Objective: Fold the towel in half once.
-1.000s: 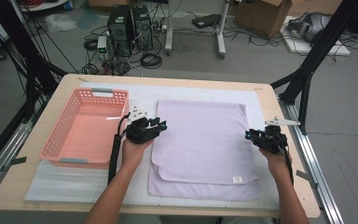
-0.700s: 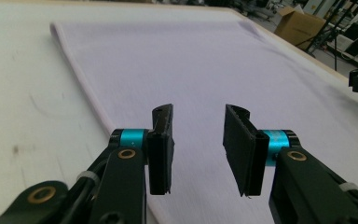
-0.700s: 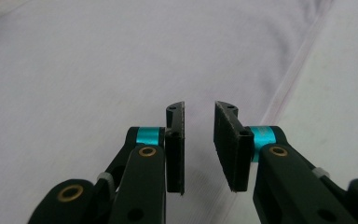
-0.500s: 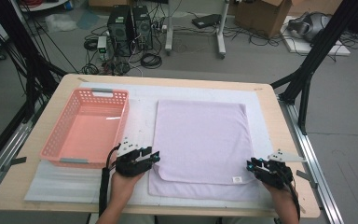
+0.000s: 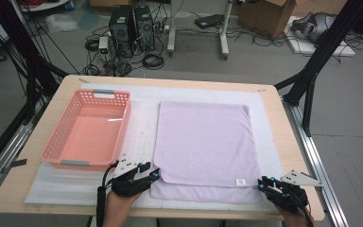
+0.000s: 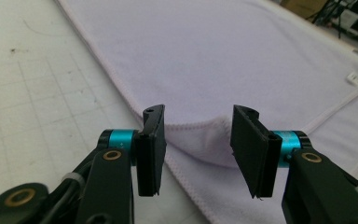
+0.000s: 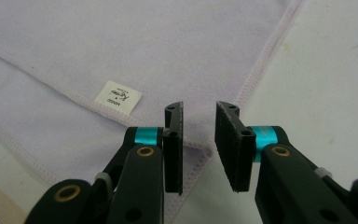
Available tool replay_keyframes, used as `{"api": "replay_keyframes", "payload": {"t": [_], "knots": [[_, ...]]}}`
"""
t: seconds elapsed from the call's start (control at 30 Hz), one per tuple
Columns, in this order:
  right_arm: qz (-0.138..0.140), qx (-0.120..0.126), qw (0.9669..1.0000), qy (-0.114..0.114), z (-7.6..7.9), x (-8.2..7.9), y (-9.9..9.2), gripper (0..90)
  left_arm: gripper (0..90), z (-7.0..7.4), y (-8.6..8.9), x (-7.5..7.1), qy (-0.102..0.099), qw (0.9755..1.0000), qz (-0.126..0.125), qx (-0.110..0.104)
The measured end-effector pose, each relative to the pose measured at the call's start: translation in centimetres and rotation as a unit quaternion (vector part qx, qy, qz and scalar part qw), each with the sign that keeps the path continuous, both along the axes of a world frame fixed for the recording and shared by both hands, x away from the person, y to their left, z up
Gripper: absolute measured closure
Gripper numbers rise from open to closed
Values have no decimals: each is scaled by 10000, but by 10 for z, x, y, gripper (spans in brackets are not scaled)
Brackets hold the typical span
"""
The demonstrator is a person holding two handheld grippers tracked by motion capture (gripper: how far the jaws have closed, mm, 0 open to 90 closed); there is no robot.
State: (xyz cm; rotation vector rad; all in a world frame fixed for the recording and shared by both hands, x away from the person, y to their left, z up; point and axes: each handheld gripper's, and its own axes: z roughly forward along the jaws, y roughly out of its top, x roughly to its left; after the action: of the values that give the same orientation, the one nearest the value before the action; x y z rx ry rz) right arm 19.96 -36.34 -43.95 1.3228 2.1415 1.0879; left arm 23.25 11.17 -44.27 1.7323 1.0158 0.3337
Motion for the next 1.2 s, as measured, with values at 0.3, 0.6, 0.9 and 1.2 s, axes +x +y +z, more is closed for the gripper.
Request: {"api": "replay_keyframes", "payload": {"t": [0.3,0.6,0.9,1.2], "knots": [[-96,43,9998,174,-5,-1,-4,711,505,-7,-16,8,306,9992,-15,263],[36,-68,9997,247,-8,0,-3,845,864,-10,-19,4,274,9987,-49,436],[41,-30,9998,175,-4,-2,-5,858,863,-5,-10,-3,76,10000,1,34],[84,70,9999,59,4,-12,-7,873,876,-2,-4,-18,-31,9999,43,-144]]}}
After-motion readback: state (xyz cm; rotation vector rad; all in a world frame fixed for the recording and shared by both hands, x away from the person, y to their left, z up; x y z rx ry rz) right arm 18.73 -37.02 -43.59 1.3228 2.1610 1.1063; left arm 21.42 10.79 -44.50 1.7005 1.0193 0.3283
